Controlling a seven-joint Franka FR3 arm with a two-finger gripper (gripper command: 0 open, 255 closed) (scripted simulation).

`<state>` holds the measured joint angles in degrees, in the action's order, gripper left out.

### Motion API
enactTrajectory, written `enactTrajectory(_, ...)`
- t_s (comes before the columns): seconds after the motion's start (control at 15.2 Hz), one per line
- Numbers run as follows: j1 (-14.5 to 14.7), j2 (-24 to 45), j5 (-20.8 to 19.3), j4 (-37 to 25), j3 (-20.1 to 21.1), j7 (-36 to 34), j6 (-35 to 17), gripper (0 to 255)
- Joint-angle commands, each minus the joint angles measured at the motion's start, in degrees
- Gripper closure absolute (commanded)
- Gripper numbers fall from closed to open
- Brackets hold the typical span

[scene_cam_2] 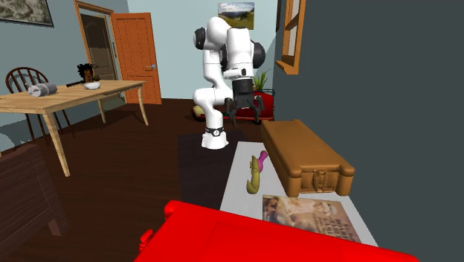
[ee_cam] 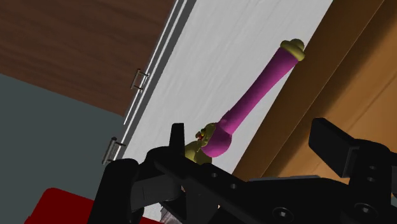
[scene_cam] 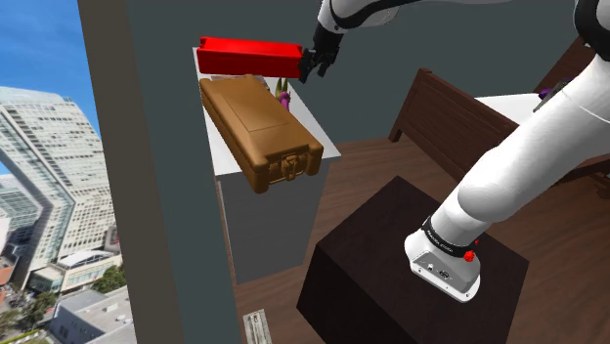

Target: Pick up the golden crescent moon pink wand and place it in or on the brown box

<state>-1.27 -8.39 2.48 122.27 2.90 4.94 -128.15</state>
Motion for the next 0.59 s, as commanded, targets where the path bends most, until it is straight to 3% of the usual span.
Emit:
enactTrajectory(0.0,-0.01,4.89,-0.08,-2.84,0.12,-0.48,-2.08,0)
enactTrajectory(0.53,0.06,22.47,-0.30,-16.23,0.00,-1.86,-6.23,0)
